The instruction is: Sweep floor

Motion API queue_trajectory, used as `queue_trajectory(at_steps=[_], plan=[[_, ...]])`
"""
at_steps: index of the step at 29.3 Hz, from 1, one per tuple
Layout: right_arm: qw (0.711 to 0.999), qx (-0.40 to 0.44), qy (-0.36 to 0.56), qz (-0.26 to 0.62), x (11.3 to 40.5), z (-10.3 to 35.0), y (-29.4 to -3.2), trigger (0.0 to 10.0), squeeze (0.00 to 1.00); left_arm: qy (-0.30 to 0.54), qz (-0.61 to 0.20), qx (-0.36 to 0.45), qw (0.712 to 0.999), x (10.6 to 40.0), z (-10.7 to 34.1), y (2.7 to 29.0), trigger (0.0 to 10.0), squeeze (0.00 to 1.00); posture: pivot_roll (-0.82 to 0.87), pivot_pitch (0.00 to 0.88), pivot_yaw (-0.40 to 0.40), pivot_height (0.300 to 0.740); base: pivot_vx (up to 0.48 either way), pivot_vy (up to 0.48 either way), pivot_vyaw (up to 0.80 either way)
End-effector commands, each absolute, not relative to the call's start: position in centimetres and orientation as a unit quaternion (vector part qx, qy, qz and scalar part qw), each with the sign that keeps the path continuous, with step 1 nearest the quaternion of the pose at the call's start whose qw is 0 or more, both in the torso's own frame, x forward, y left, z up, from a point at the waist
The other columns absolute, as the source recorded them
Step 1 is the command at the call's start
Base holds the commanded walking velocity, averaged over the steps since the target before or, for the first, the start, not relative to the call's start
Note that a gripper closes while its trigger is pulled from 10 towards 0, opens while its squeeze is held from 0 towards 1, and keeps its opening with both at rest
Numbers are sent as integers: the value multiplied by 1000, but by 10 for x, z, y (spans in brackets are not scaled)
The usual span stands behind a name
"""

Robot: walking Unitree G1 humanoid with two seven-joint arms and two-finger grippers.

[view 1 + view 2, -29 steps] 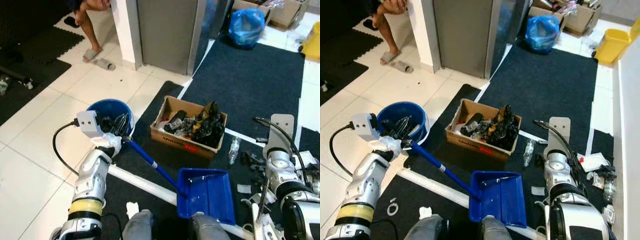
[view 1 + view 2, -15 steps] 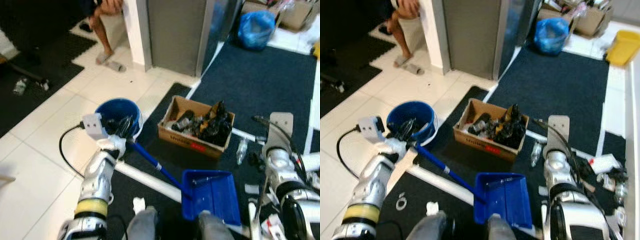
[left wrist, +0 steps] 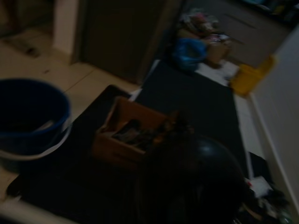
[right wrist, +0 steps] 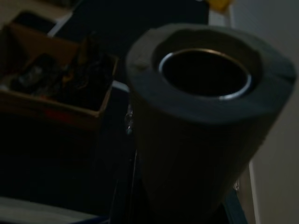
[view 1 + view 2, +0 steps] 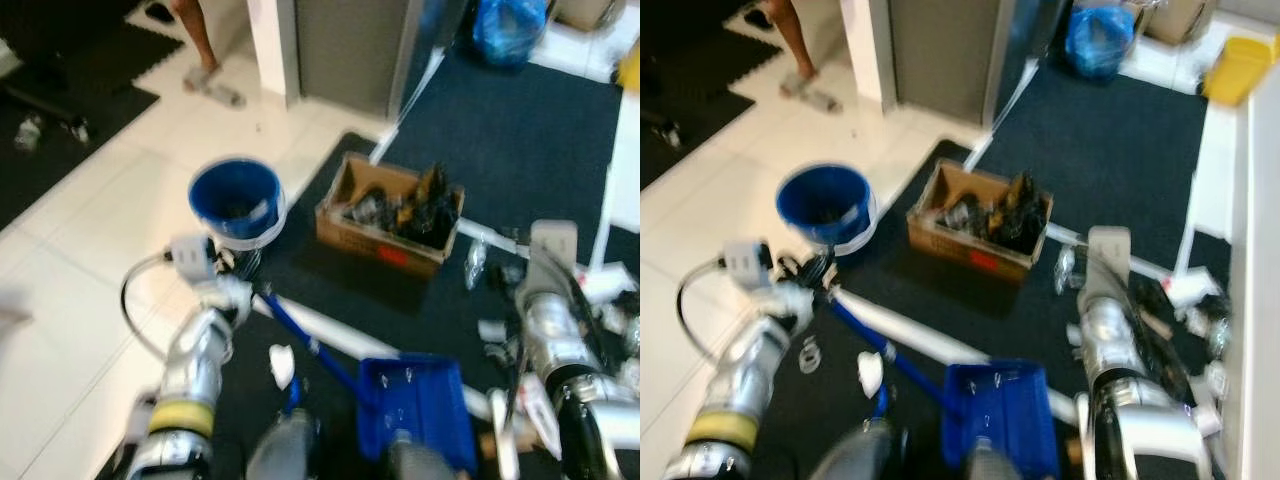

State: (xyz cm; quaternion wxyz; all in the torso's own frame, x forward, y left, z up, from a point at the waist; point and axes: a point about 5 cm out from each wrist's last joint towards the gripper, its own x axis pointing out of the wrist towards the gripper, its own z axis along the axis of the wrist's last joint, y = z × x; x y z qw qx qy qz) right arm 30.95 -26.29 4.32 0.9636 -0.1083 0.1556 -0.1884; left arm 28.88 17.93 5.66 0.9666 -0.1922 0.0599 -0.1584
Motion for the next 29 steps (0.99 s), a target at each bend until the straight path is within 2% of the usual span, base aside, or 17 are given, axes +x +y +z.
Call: queue_trajectory(at_steps=[1,3,29], plan=[[961,-120,158,-190,308,43,-266,10000,0,89,-165,-201,961,284,47,178,10000,0,155,36,-24,740,-480,0,0],[962,-121,159,-189,308,43,-266,10000,0,88,-164,-203,961,284,46,178,10000,0,155,36,-24,740,-480,0,0],[964,-111,159,-184,308,42,-265,10000,0,115,-129,-194,966,276,26,194,10000,0,155,36,-25,740,0,0,0]])
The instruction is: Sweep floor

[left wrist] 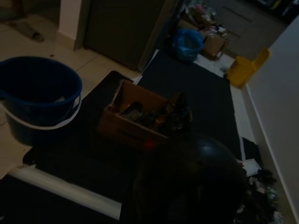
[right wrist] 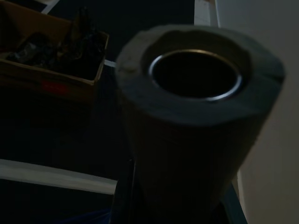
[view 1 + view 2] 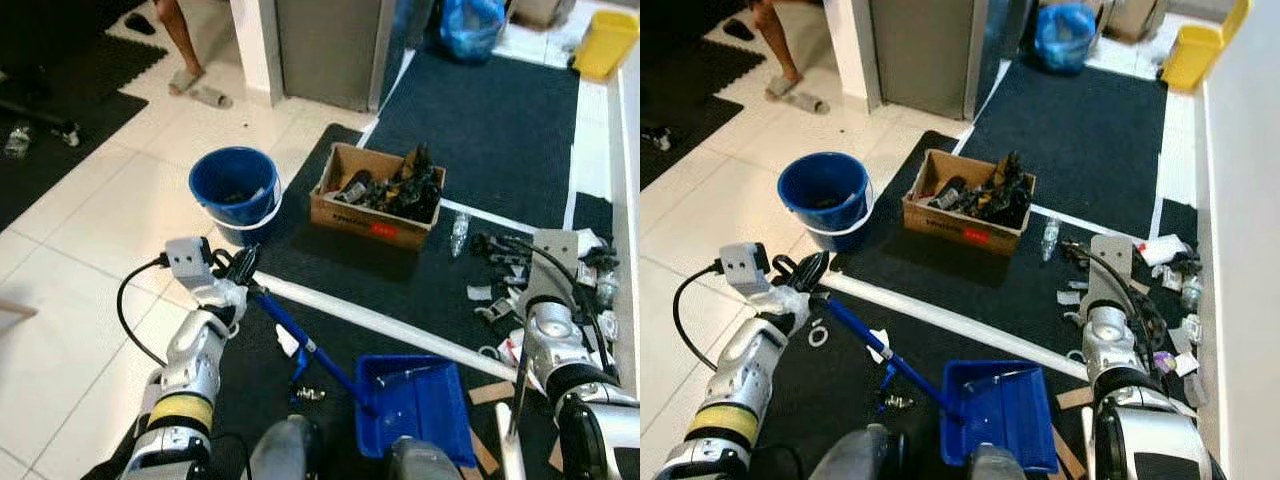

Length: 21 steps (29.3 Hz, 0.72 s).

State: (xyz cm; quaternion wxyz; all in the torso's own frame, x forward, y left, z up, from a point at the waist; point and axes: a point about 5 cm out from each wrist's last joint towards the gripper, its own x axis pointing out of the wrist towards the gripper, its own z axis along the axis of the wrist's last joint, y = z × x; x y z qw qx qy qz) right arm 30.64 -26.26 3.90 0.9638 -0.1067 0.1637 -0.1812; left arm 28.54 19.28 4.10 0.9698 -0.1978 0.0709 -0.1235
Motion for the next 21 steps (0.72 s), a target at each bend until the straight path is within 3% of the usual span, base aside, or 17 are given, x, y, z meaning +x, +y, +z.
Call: queue_trajectory(at_steps=[1,5,10,12,16,21], plan=[[964,-111,159,-184,307,42,-265,10000,0,117,-126,-193,966,276,25,196,10000,0,155,36,-25,740,0,0,0],[961,-112,170,-185,305,39,-266,10000,0,118,-116,-188,968,275,23,199,10000,0,155,37,-26,740,0,0,-547],[957,-95,197,-192,296,28,-268,10000,0,121,-91,-160,975,275,19,211,10000,0,156,35,-29,740,0,0,0],[954,-92,208,-194,291,22,-269,10000,0,124,-81,-140,979,274,18,217,10000,0,156,35,-29,740,0,0,0],[948,-86,228,-203,280,13,-275,10000,0,125,-53,-75,988,272,18,234,10000,0,157,33,-32,740,0,0,-800],[944,-84,239,-211,271,7,-280,10000,0,118,-46,-5,992,277,25,245,10000,0,155,29,-35,740,0,0,0]])
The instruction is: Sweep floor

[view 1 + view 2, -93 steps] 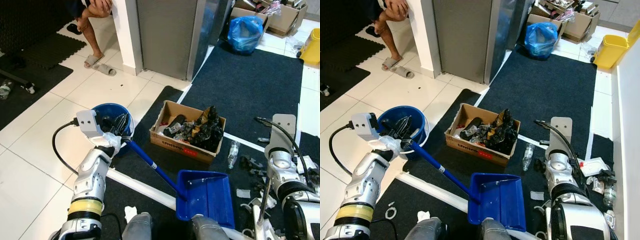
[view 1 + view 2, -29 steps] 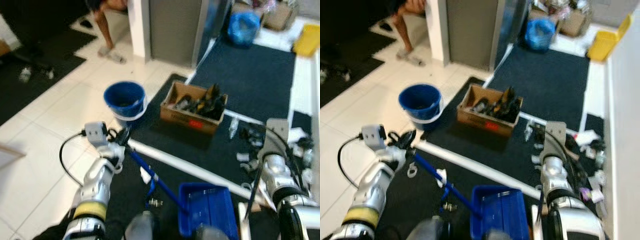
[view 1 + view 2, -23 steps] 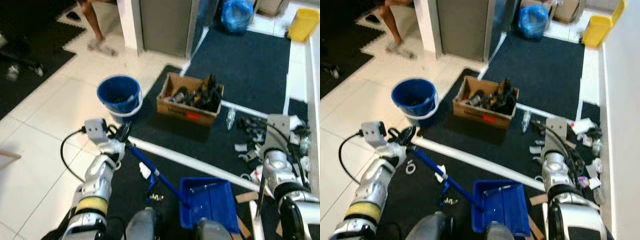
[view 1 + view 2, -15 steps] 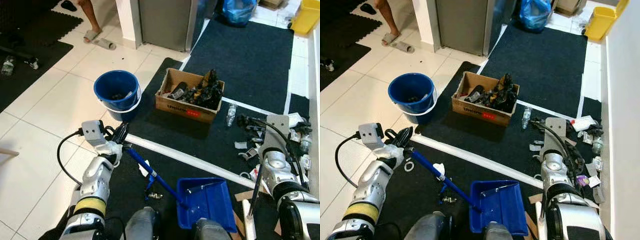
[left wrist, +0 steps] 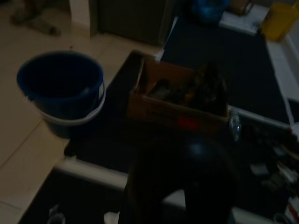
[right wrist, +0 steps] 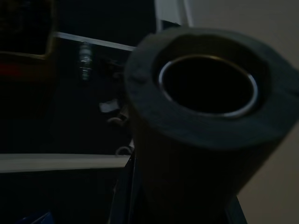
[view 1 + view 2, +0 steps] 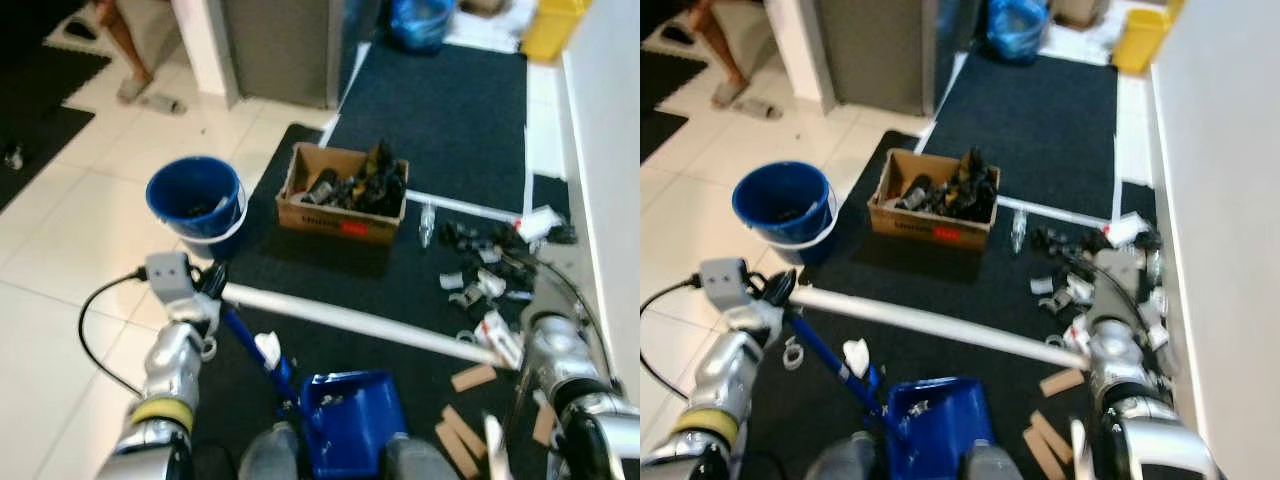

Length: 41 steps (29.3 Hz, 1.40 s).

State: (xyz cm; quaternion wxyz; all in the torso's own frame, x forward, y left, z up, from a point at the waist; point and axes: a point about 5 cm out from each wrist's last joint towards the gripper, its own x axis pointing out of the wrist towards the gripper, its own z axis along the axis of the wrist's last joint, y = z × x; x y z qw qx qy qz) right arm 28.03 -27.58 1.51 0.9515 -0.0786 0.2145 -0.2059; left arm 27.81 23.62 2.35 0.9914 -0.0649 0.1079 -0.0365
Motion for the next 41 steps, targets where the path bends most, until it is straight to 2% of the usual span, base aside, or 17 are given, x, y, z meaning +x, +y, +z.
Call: queue_trajectory(at_steps=[1,6,10,15,20,23,25,26,27,28,33,34,41], plan=[[944,-81,241,-213,270,6,-281,10000,0,114,-42,10,992,278,27,247,10000,0,151,27,-34,740,0,0,0],[943,-73,241,-220,267,5,-283,10000,0,91,-27,48,994,286,37,249,10000,0,151,27,-34,740,0,0,-640],[943,-72,239,-222,266,5,-285,10000,0,34,-13,66,997,302,59,250,10000,0,139,23,-28,740,0,0,0],[943,-70,238,-221,266,5,-285,10000,0,-27,-11,49,998,315,82,246,10000,0,141,21,-30,740,0,0,-480],[943,-71,238,-220,266,5,-284,10000,0,-39,-9,46,998,318,86,245,10000,0,141,21,-30,740,0,0,-800],[945,-71,236,-216,267,5,-283,10000,0,-69,-23,-36,997,326,97,237,10000,0,143,22,-30,740,0,0,-800],[945,-72,236,-216,267,5,-283,10000,0,-69,-25,-50,996,327,96,236,10000,0,143,22,-30,740,0,0,-800],[945,-72,236,-215,267,5,-283,10000,0,-61,-31,-58,996,326,92,233,3804,0,142,22,-28,740,0,0,-800],[945,-72,236,-215,267,5,-283,10000,0,-61,-31,-58,996,326,92,233,3804,0,142,22,-28,740,0,0,-800],[945,-73,237,-214,267,5,-282,10000,0,-46,-50,-84,994,323,83,228,0,0,142,22,-28,740,0,0,-800],[944,-74,239,-214,266,4,-282,10000,0,-28,-45,-81,995,318,73,228,0,0,139,23,-27,740,0,0,-800],[944,-74,240,-215,265,3,-283,10000,0,-26,-42,-80,996,317,72,229,10000,0,140,22,-26,740,0,0,-800],[943,-74,240,-219,264,3,-284,10000,0,-22,-44,-78,996,316,71,232,10000,0,143,26,-22,740,0,0,-800]])
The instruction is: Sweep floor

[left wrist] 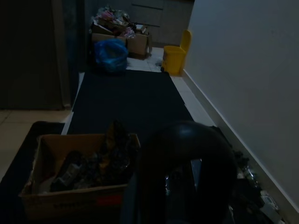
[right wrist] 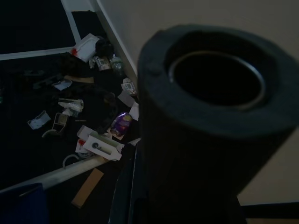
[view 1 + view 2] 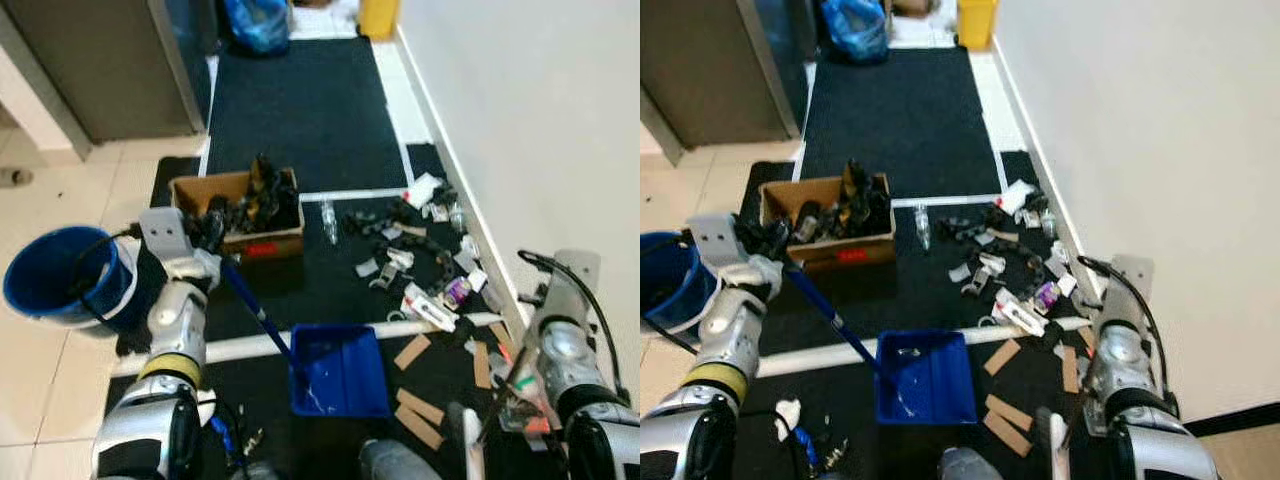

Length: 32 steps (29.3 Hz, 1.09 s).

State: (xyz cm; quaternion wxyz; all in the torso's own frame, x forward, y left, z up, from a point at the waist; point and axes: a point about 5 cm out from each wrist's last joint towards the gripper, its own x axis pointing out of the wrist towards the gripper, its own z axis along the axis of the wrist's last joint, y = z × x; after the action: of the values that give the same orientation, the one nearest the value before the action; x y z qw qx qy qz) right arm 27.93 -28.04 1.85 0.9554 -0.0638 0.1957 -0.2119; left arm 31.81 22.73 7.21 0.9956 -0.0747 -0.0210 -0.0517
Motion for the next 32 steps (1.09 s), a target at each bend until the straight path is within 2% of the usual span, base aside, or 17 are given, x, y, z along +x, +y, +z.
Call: queue_trajectory(at_steps=[1,15,27,32], plan=[[943,-72,239,-220,264,4,-284,10000,0,-20,-49,-70,996,316,71,231,10000,0,143,26,-22,740,0,0,-800],[944,-63,236,-221,265,4,-282,10000,0,-13,-52,-54,997,315,69,231,10000,0,145,25,-20,740,0,0,-57],[944,-57,237,-221,266,2,-279,10000,0,-4,-63,-39,997,317,69,229,10000,0,145,19,-13,740,0,0,-800],[939,-46,253,-230,258,-4,-280,10000,0,25,-58,-28,998,310,59,233,10000,0,146,17,-12,740,0,0,-800]])
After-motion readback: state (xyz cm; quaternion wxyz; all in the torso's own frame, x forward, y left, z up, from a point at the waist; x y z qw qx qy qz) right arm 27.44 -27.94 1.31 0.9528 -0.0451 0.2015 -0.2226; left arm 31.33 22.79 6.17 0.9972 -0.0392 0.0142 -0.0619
